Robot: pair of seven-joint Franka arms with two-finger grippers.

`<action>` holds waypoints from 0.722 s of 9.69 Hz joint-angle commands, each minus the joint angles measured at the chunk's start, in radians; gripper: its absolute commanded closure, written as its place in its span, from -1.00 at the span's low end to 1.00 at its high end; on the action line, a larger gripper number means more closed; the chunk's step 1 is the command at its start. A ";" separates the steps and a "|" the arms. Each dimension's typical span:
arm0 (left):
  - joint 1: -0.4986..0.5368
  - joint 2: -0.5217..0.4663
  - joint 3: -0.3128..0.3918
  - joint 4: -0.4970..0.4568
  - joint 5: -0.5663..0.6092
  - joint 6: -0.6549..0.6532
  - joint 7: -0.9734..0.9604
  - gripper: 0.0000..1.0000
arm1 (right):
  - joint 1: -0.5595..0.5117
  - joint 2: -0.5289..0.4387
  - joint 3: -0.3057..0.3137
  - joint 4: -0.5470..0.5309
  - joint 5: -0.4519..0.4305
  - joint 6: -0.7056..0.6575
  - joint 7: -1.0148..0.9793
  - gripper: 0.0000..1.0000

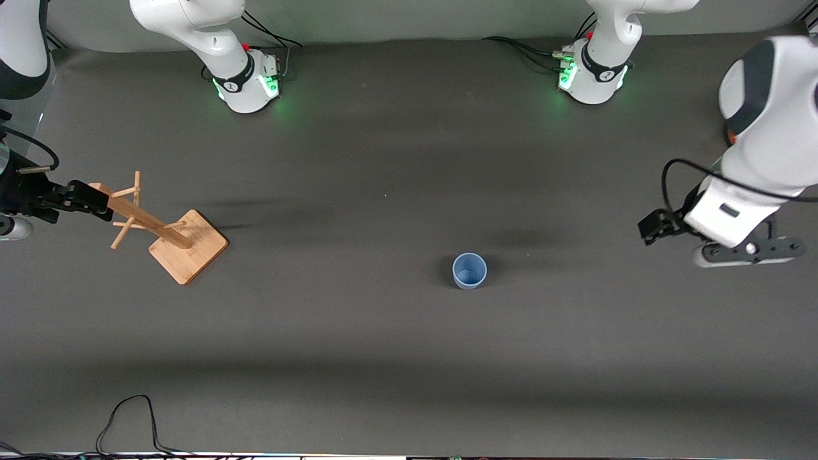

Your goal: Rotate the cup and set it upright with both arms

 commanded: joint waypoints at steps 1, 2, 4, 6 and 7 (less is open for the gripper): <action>-0.049 -0.014 0.055 0.050 -0.021 -0.100 0.018 -1.00 | 0.008 -0.006 -0.005 -0.002 0.074 -0.012 0.007 -1.00; -0.105 -0.016 0.131 0.062 -0.082 -0.119 0.029 -1.00 | 0.009 -0.006 -0.003 -0.002 0.074 -0.012 0.013 -1.00; -0.185 -0.022 0.222 0.072 -0.098 -0.139 0.029 -1.00 | 0.009 -0.008 -0.002 -0.001 0.071 -0.018 0.015 -1.00; -0.186 -0.053 0.220 0.052 -0.084 -0.119 0.027 -1.00 | 0.009 -0.006 -0.003 -0.001 0.066 -0.018 0.015 -1.00; -0.188 -0.066 0.218 0.046 -0.082 -0.114 0.026 -1.00 | 0.009 -0.008 -0.003 -0.001 0.066 -0.023 0.015 -1.00</action>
